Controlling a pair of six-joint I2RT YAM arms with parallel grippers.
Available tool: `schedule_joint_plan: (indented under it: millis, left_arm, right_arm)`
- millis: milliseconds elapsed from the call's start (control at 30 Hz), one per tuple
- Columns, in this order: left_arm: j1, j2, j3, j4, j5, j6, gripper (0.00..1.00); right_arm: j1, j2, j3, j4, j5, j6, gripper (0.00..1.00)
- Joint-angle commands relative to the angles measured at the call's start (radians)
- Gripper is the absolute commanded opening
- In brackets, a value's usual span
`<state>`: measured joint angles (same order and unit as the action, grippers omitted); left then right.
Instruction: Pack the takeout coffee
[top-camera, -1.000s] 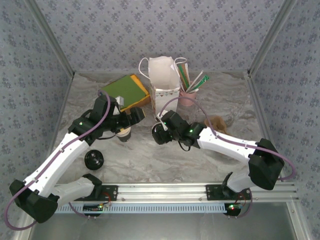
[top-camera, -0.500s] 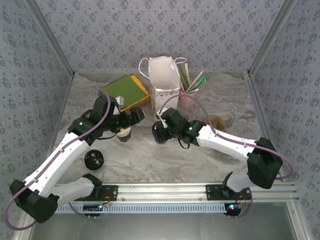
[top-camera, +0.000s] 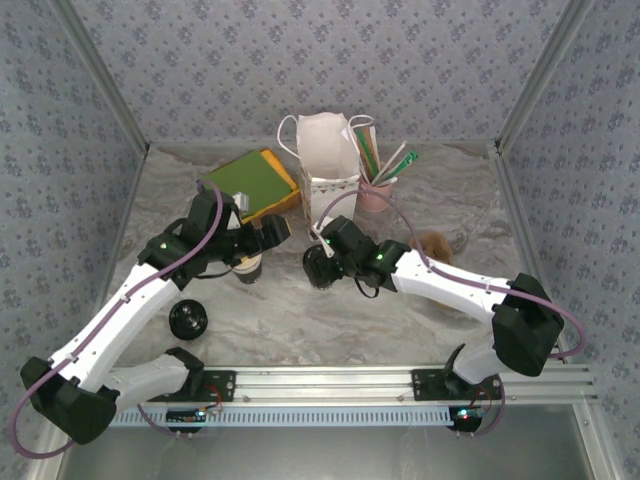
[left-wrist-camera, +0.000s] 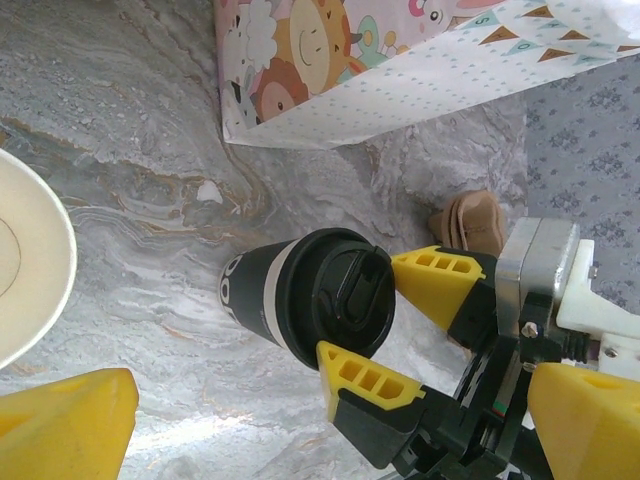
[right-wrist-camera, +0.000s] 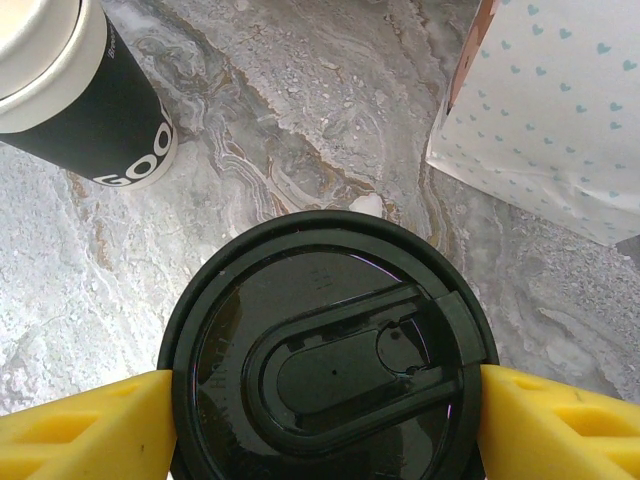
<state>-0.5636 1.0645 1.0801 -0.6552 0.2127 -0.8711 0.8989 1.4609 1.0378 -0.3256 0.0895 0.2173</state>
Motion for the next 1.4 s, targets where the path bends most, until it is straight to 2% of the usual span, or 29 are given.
schedule_joint_plan:
  millis: [0,800,1367]
  left_arm:
    - [-0.006,0.006,0.035,0.001,0.007,0.022,1.00]
    - [-0.006,0.020,0.046,0.002,0.011,0.032,1.00]
    - [-0.007,0.025,0.024,-0.007,0.046,0.034,1.00]
  right_arm:
    - [0.003,0.001,0.001,-0.032,-0.007,0.001,0.76]
    - [0.026,-0.042,0.011,-0.055,0.049,-0.009,0.77]
    - [0.031,-0.020,-0.003,-0.034,0.026,0.001,0.77]
